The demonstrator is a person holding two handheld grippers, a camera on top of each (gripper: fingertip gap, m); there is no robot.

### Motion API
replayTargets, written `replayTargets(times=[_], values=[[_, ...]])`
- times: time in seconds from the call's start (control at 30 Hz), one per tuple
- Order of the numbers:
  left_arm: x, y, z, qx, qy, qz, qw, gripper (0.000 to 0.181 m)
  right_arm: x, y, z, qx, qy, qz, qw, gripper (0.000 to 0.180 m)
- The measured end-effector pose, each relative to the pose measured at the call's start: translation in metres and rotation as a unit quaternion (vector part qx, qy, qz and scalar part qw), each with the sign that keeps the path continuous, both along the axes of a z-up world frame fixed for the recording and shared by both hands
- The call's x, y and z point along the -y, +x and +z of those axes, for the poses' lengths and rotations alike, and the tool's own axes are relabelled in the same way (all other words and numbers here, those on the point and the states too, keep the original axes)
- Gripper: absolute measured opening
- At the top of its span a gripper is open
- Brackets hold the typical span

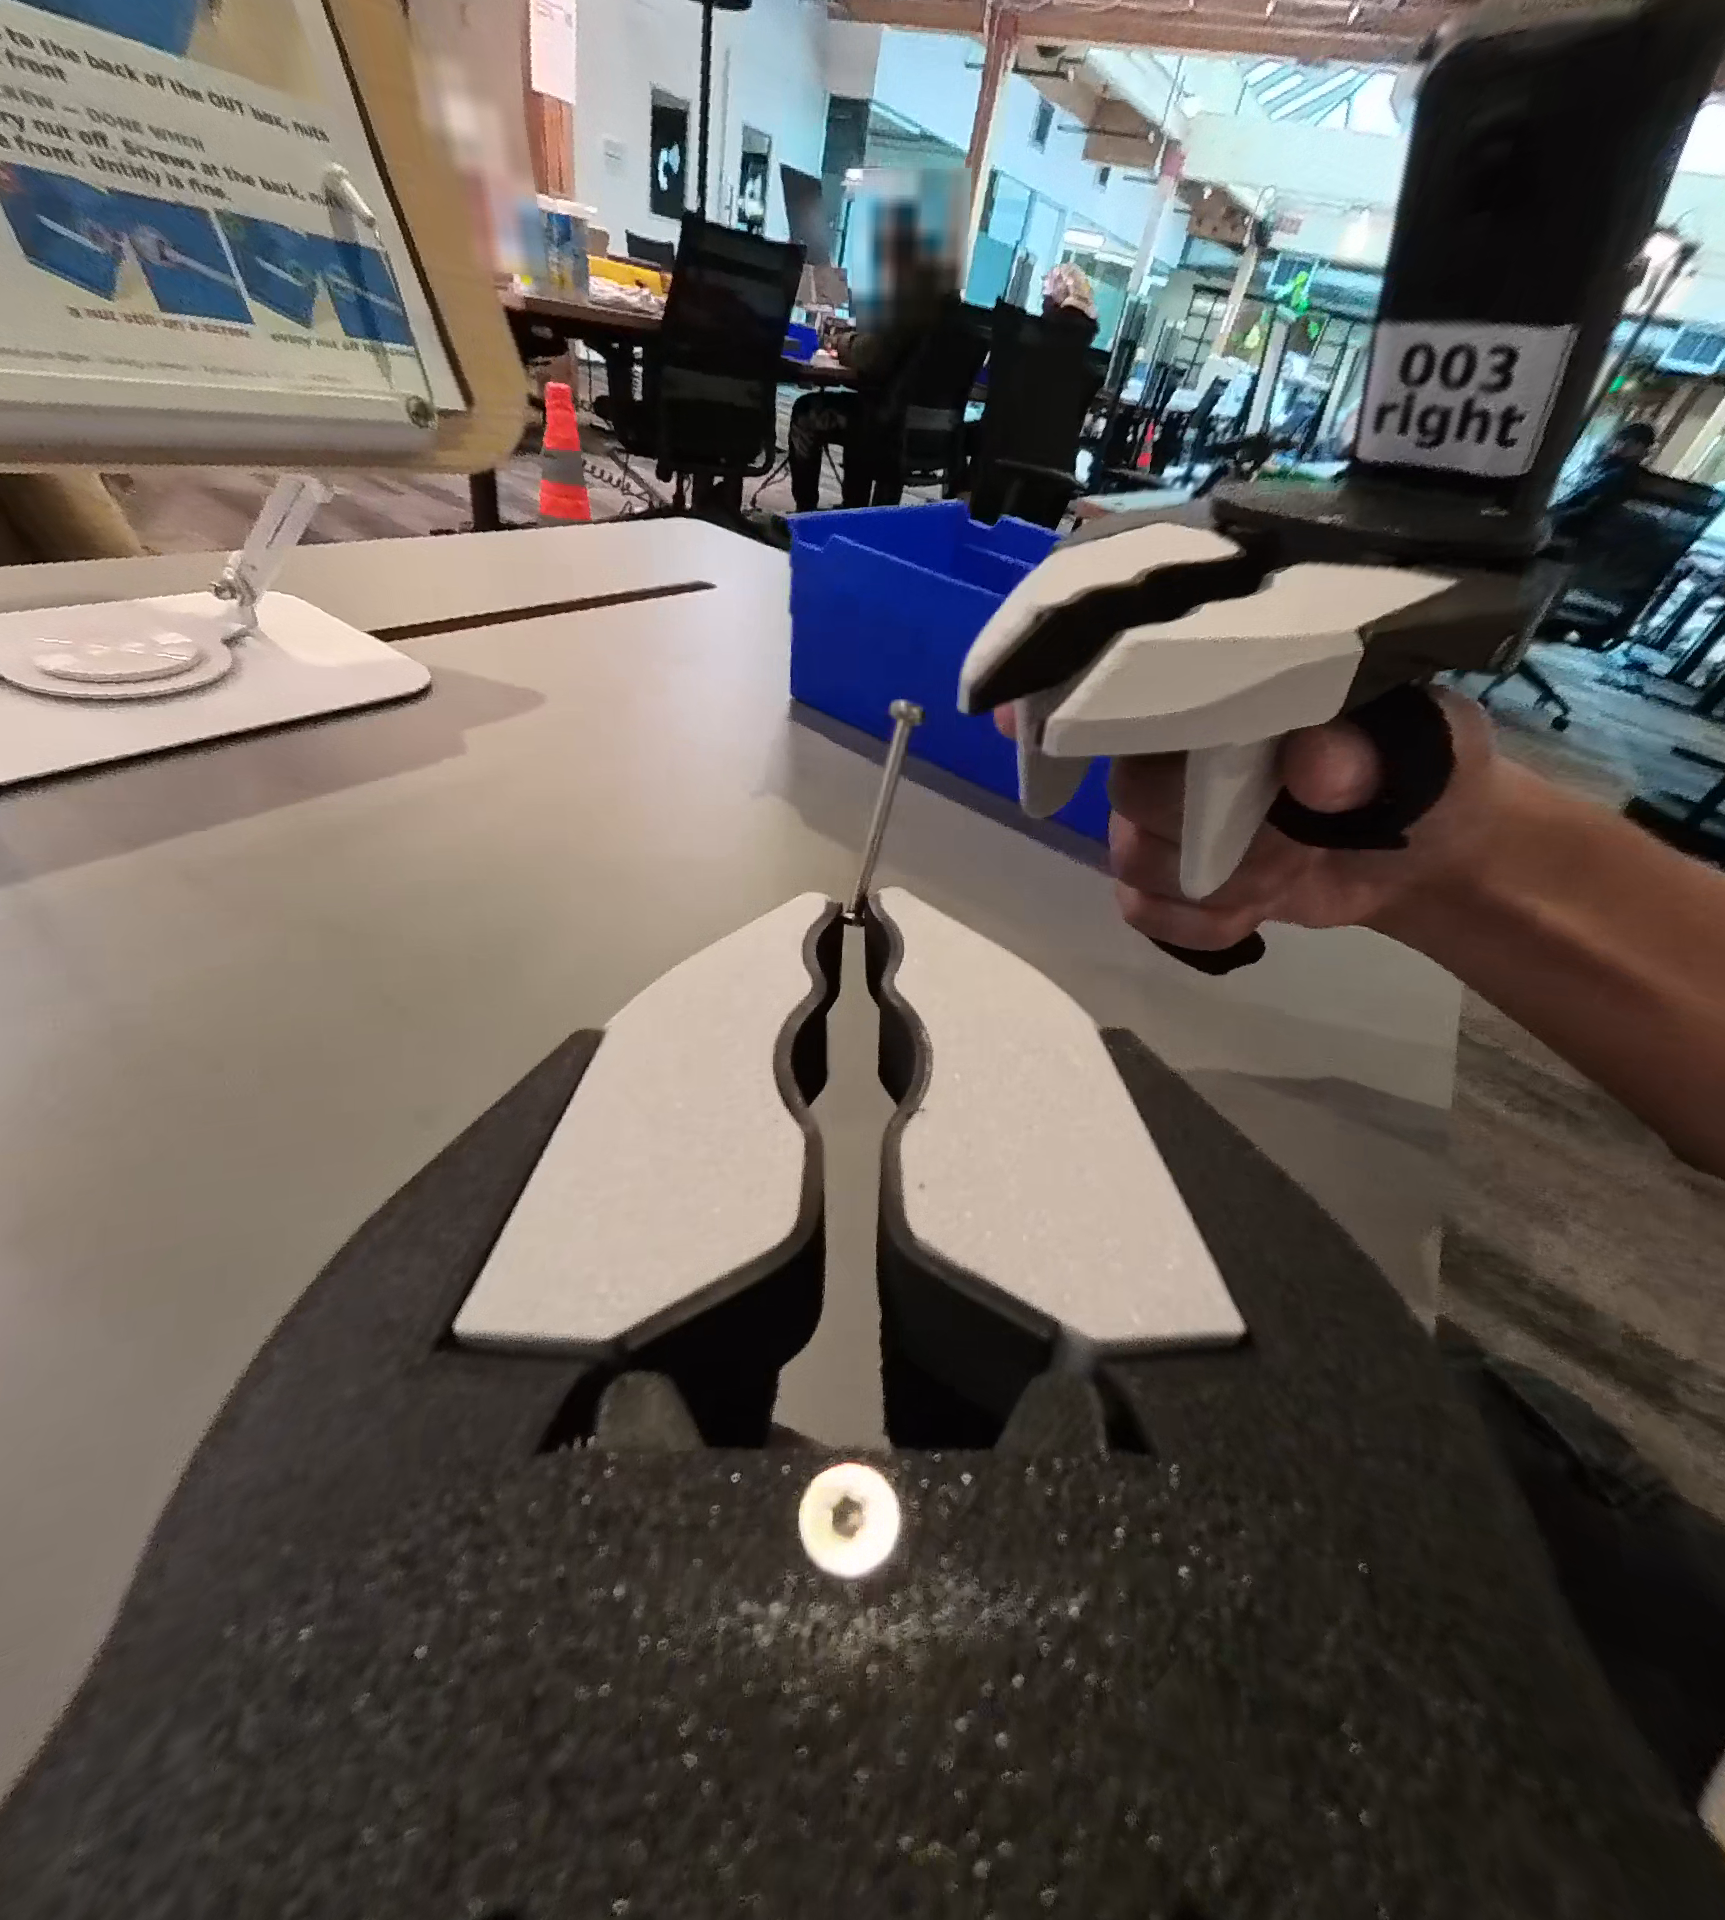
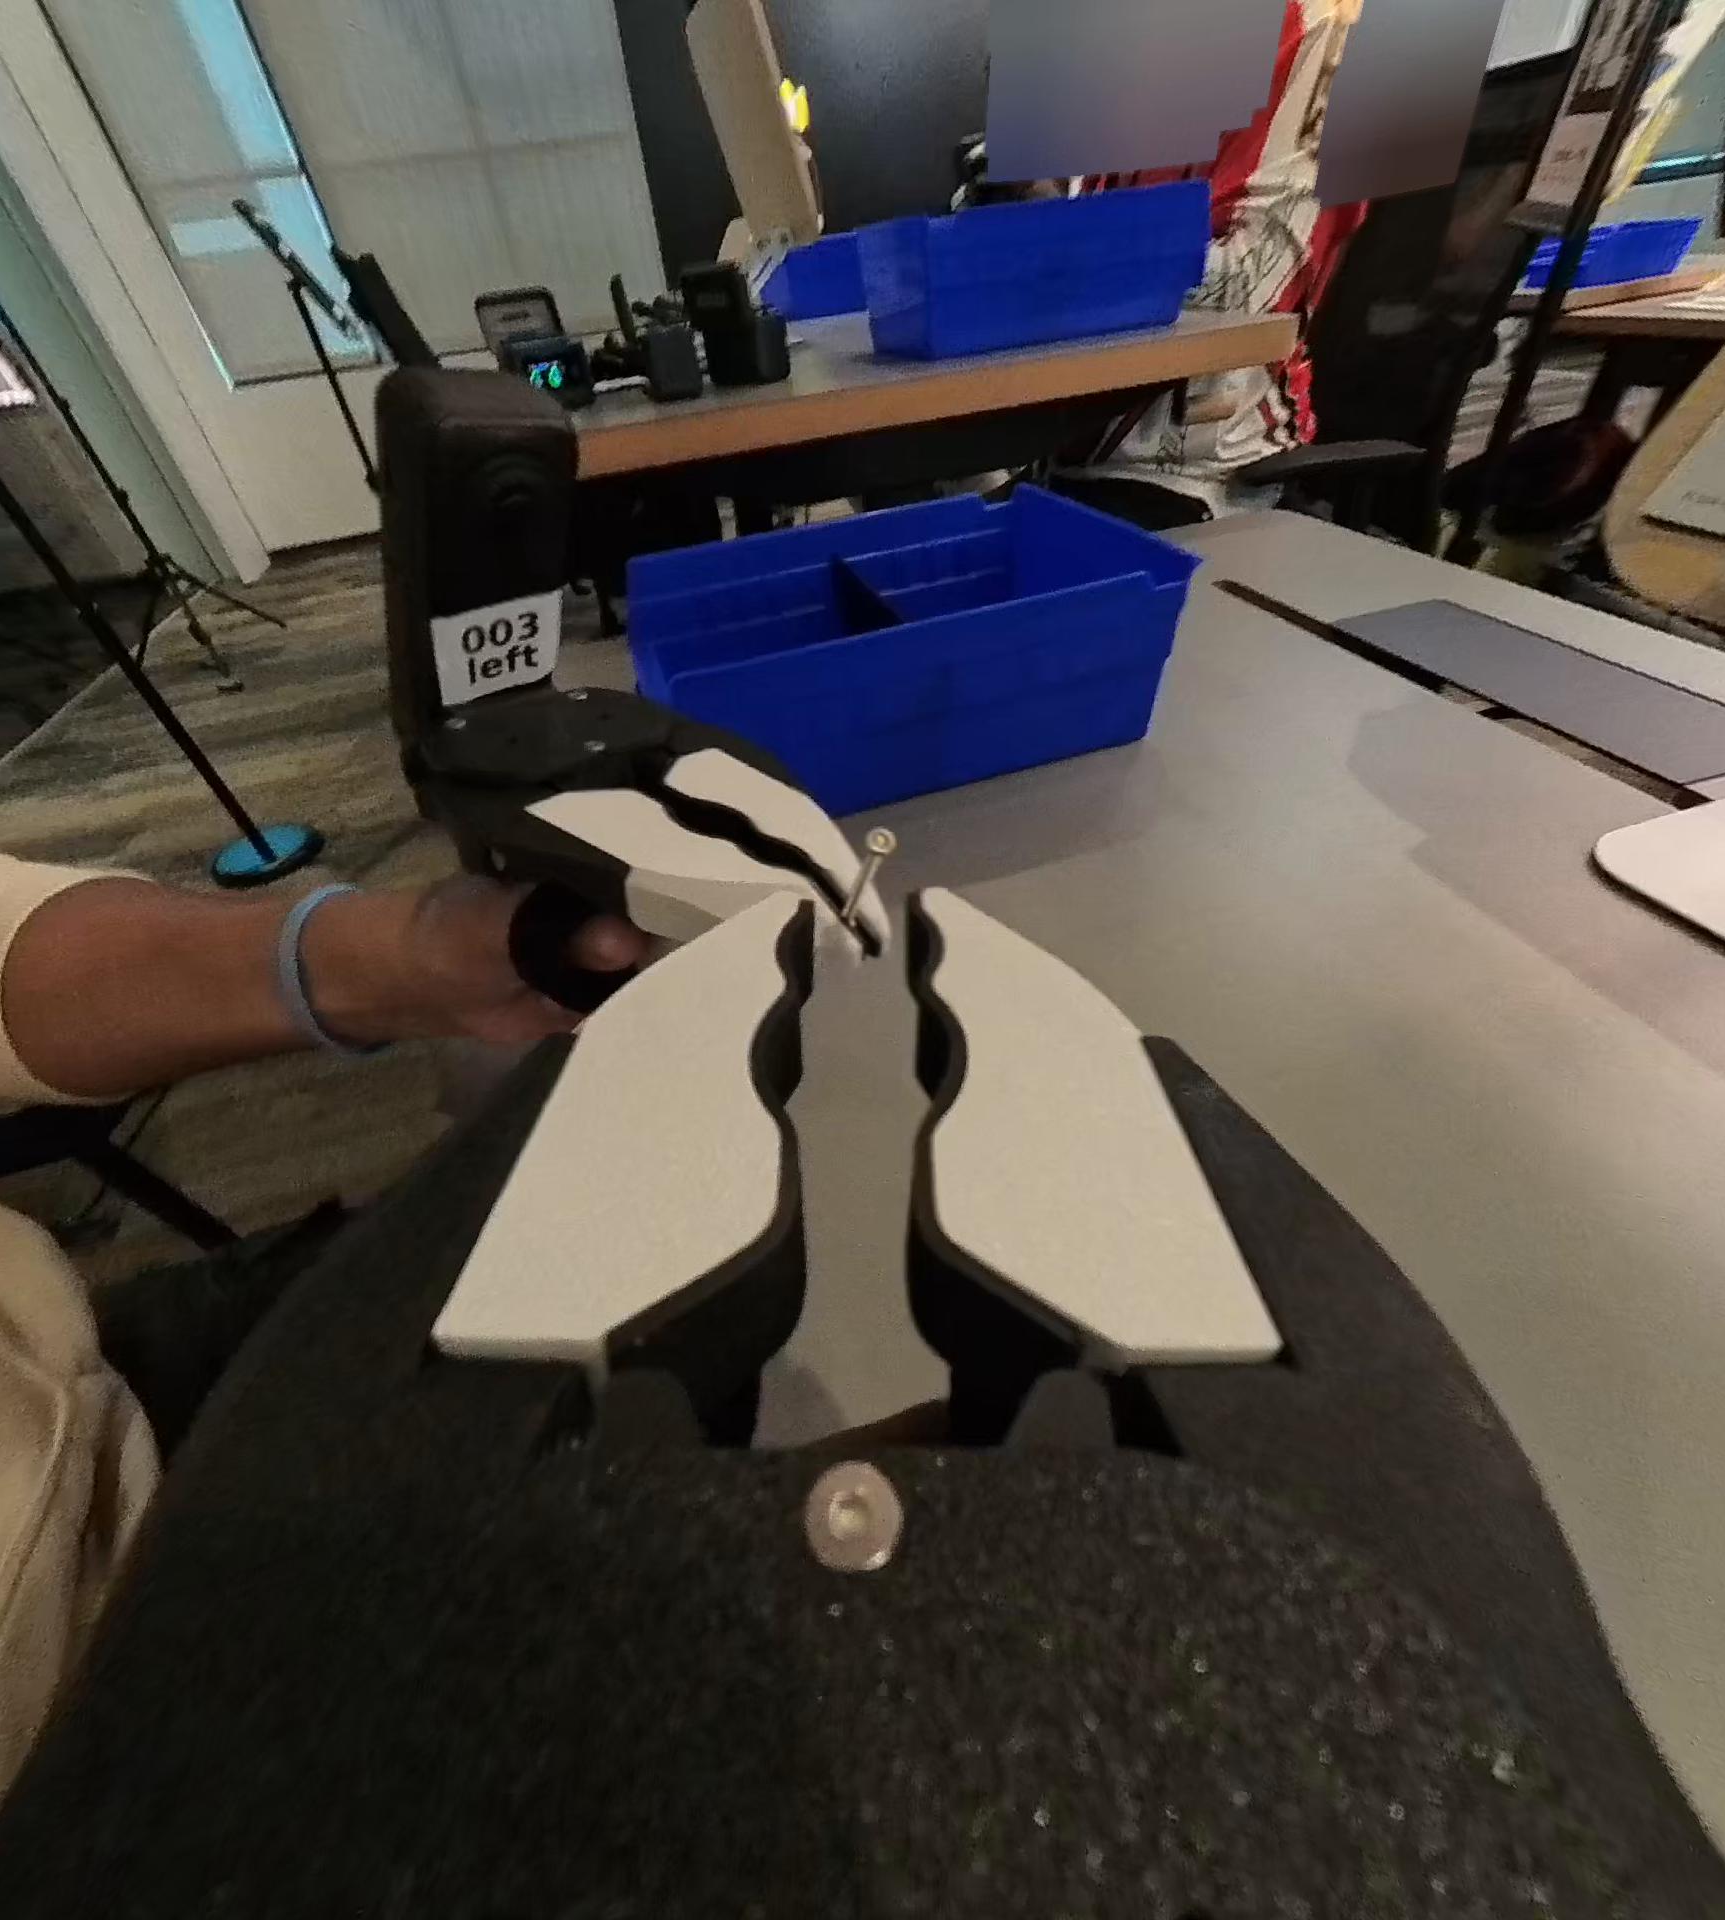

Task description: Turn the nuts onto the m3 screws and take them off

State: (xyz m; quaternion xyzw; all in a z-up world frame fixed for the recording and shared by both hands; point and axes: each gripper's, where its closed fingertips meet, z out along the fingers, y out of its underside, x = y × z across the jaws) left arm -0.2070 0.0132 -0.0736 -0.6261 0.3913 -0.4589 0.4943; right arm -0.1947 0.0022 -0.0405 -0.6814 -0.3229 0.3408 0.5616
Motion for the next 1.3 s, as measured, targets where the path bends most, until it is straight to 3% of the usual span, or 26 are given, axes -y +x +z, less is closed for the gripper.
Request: replayTargets(times=[0.23,0.47,0.8,1.3], values=[[0.013,-0.001,0.017,0.059,-0.030,-0.054,0.996,0.003,0.001,-0.020,0.007,-0.058,0.010,0.012,0.998,0.042],[0.018,0.002,0.019,0.064,-0.045,-0.083,0.994,0.003,0.013,-0.034,0.019,-0.106,0.026,0.041,0.993,0.042],[0.023,0.001,0.026,0.099,-0.089,-0.119,0.984,0.003,0.011,-0.021,0.027,-0.132,0.033,0.018,0.991,0.045],[0.025,0.000,0.029,0.099,-0.089,-0.126,0.983,0.003,0.014,-0.035,0.028,-0.130,0.030,0.037,0.990,0.043]])
